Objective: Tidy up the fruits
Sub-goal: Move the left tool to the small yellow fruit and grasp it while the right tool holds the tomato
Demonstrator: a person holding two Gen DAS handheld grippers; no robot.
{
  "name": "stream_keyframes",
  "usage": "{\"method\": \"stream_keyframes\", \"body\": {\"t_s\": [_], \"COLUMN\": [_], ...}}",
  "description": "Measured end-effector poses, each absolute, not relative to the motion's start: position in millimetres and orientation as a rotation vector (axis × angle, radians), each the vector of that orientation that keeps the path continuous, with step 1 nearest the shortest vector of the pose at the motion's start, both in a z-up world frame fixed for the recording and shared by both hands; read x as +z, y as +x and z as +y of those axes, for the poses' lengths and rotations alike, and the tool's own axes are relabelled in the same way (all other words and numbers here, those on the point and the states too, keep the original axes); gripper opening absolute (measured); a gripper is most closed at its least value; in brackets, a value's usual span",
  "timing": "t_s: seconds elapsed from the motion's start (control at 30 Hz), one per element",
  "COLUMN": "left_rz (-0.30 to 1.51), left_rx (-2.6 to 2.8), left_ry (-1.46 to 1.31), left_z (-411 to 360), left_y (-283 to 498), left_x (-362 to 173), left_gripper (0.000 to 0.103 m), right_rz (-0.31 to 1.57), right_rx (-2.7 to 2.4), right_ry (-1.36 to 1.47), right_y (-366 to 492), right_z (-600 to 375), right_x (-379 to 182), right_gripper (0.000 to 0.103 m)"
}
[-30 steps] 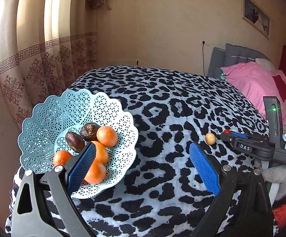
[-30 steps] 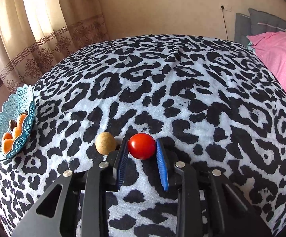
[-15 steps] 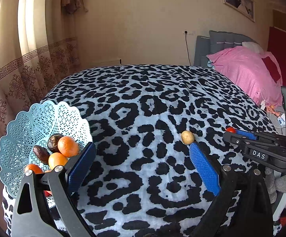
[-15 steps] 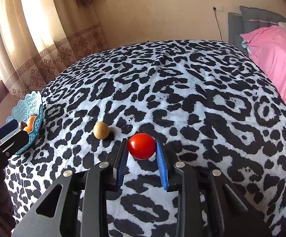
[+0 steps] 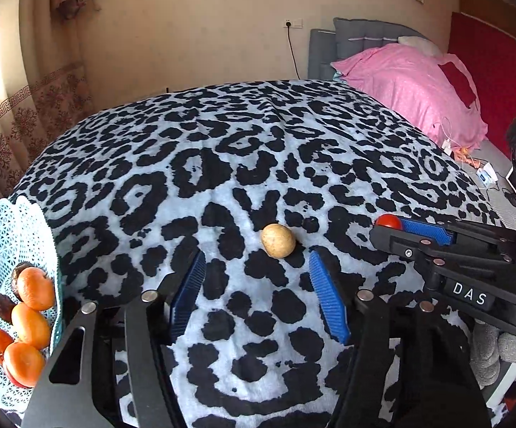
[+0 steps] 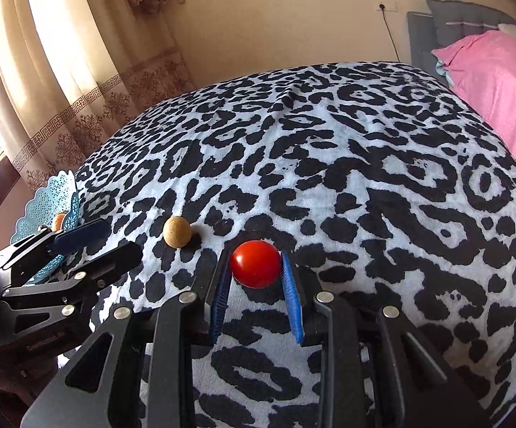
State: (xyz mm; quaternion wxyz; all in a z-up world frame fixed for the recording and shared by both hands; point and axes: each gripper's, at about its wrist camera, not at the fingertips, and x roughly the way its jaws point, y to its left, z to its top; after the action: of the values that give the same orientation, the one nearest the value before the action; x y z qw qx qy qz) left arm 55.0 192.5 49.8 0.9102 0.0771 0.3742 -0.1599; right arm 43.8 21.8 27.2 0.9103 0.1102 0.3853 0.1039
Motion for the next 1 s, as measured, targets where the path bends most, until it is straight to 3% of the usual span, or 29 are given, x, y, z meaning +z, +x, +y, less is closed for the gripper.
{"method": "stream_keyframes", "body": {"t_s": [0.2,0.47,1.0], "left_rz": [0.817,0.871,0.882], "left_rx": [-0.383,-0.399,-0.389], "left_ry": [0.143,0.117,0.112], "left_z": [181.6,174.0,168.1], "left_y": [73.1,91.5,97.3], "left_x": [38.9,25.5,17.9], "left_gripper": [0.054,0.027,0.026], "right_rz": [0.797,0.803,0.807], "right_rx": [0.215,0.220,0.214], "right_ry": [0.239,0.247,0.258], "right_y": [44.1,45.3,46.8], "right_z": [19.5,20.4,19.0], "right_x": [25.0,21.4,19.6], "right_gripper": [0.028,0.028,0.028]}}
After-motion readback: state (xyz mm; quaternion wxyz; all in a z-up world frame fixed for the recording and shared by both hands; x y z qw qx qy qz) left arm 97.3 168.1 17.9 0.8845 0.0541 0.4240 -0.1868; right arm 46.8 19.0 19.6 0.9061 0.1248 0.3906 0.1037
